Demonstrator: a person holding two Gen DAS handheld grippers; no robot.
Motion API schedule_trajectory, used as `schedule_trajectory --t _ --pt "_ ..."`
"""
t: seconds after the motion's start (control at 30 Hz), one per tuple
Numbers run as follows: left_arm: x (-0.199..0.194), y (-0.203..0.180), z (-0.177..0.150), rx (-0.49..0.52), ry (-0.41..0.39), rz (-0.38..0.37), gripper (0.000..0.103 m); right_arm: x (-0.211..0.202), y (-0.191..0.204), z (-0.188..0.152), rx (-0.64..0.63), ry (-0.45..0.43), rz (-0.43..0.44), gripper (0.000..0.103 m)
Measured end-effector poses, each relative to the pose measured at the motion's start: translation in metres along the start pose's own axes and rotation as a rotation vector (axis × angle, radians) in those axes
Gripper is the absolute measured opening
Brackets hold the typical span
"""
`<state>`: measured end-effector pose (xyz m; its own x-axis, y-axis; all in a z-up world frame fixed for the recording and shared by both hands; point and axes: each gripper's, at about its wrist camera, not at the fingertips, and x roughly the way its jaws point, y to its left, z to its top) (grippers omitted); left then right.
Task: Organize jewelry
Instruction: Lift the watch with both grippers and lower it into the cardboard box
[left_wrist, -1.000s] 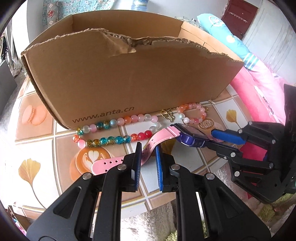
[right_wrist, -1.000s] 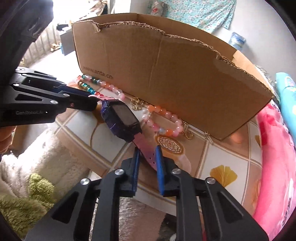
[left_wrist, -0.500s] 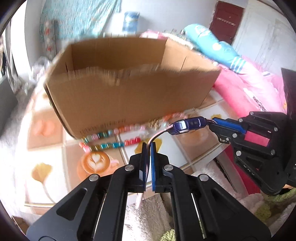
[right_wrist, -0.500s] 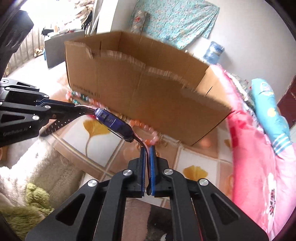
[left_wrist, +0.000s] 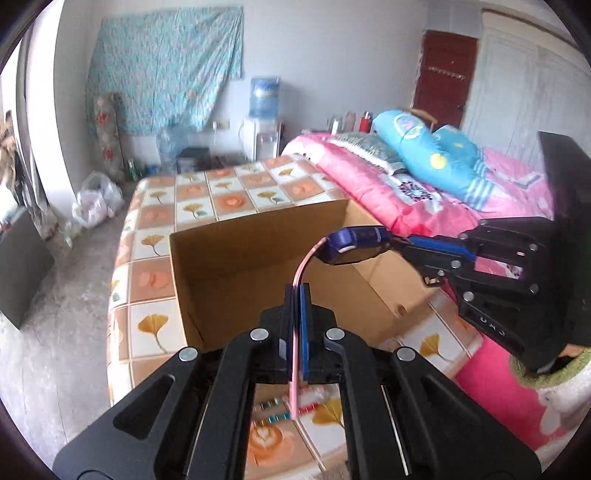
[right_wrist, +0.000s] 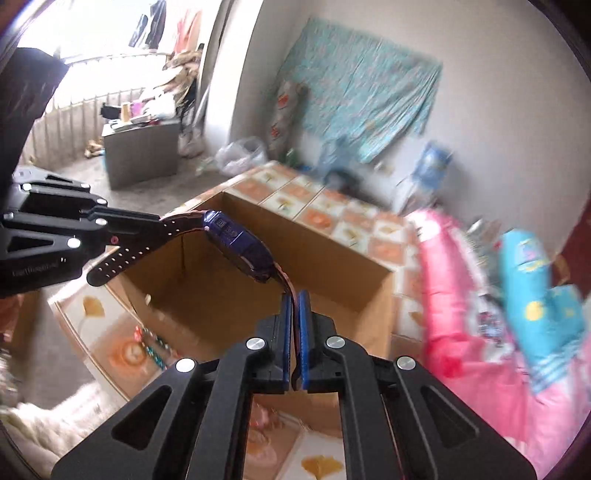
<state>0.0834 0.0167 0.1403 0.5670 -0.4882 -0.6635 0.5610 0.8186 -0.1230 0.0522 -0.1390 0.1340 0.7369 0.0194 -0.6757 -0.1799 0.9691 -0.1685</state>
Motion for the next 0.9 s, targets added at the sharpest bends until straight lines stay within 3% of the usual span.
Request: schedule_trajectory --t 0.13,0.3,0.4,0.57,0.67,0.9 --pt "0.057 0.025 0.025 -0.043 0.131 -0.002 0.002 0.067 -0.035 0.021 0.057 0.173 0.137 0.004" --pt "0.135 0.053 0.028 -0.085 0.329 0.008 0.002 0.157 -0.051 0.023 0.072 0.403 0.266 0.004" --pt "0.17 0.065 0.028 -0.104 0.427 0.007 0.002 0.194 -0.051 0.024 0.051 0.48 0.275 0.004" --pt "0.199 0.078 0.028 -0.118 0.528 0.038 0.003 0.239 -0.059 0.03 0.101 0.58 0.296 0.005" --pt "0.199 0.08 0.034 -0.116 0.504 0.057 0.016 0.242 -0.064 0.035 0.105 0.547 0.256 0.006" --pt "0.166 0.07 0.049 -0.076 0.359 0.094 0.057 0.209 -0.072 0.045 0.107 0.418 0.179 0.007"
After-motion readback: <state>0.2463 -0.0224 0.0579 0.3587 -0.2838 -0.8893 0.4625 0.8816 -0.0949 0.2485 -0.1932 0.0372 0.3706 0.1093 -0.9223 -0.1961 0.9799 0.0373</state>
